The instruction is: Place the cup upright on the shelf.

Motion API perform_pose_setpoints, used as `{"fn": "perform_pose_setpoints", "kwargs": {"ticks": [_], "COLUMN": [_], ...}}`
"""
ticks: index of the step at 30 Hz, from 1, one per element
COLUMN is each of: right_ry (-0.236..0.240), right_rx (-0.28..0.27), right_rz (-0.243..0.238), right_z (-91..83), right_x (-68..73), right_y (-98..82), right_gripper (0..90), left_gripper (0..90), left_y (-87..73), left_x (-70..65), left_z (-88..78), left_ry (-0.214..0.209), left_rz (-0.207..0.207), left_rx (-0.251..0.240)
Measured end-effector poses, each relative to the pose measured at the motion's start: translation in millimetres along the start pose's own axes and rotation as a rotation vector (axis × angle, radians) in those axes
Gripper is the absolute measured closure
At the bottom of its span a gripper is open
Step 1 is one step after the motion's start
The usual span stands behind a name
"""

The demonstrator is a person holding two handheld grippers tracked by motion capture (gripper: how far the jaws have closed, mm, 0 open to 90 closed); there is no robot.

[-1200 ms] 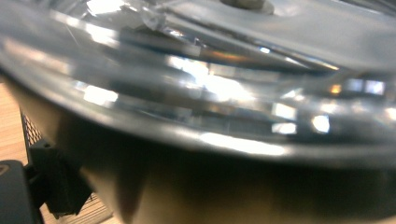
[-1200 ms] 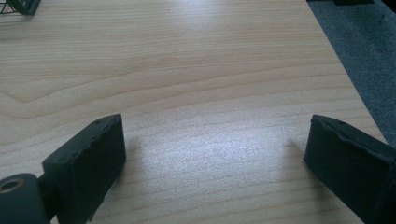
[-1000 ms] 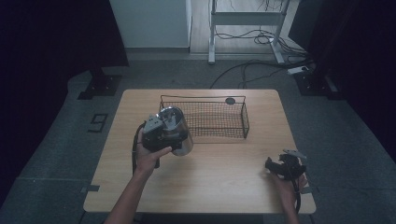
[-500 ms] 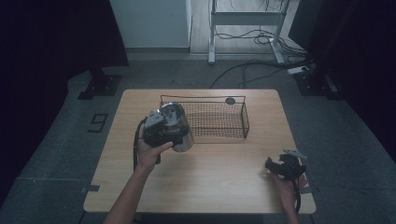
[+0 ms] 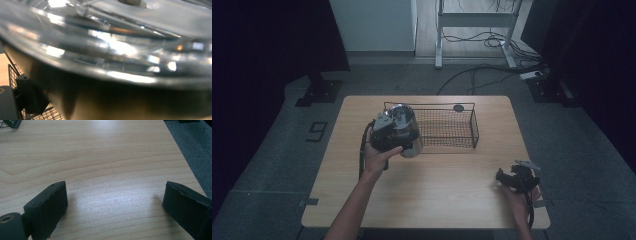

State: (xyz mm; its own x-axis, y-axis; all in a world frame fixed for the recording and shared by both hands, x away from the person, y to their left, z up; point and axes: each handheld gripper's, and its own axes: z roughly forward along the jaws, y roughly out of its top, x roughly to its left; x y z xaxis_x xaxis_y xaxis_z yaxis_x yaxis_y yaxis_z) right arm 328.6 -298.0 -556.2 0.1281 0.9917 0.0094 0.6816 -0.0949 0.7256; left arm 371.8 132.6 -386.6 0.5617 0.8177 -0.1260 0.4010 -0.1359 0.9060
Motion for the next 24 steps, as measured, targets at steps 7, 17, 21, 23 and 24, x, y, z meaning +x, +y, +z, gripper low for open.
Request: {"fn": "perform_pose_setpoints", "kwargs": {"ticks": [7, 17, 21, 23, 24], "right_ry": [0.001, 0.001, 0.002, 0.002, 0.002], "right_rx": [0.002, 0.0, -0.003, -0.003, -0.003], "right_rz": [-0.003, -0.006, -0.005, -0.005, -0.005], "right_z": [-0.4, -0.3, -0.2, -0.2, -0.2], "right_x": [0.0, -0.2, -0.1, -0.1, -0.1], "right_y": [0.1, -0.1, -0.2, -0.2, -0.2], "right_gripper": [6.2, 6.4, 6.5, 6.5, 6.6], "left_gripper": [3.9, 3.9, 3.9, 3.9, 3.9], "left_y": [2.5, 14.7, 17.7, 18.8, 19.2], "left_x": [0.6, 1.1, 2.9, 3.6, 3.6], "left_z": [5.6, 17.5, 21.2, 23.0, 24.2], "left_ry": [0.029, 0.042, 0.045, 0.049, 0.05], "left_rz": [0.009, 0.018, 0.023, 0.019, 0.012], "left_rx": [0.012, 0.014, 0.024, 0.022, 0.017]}}
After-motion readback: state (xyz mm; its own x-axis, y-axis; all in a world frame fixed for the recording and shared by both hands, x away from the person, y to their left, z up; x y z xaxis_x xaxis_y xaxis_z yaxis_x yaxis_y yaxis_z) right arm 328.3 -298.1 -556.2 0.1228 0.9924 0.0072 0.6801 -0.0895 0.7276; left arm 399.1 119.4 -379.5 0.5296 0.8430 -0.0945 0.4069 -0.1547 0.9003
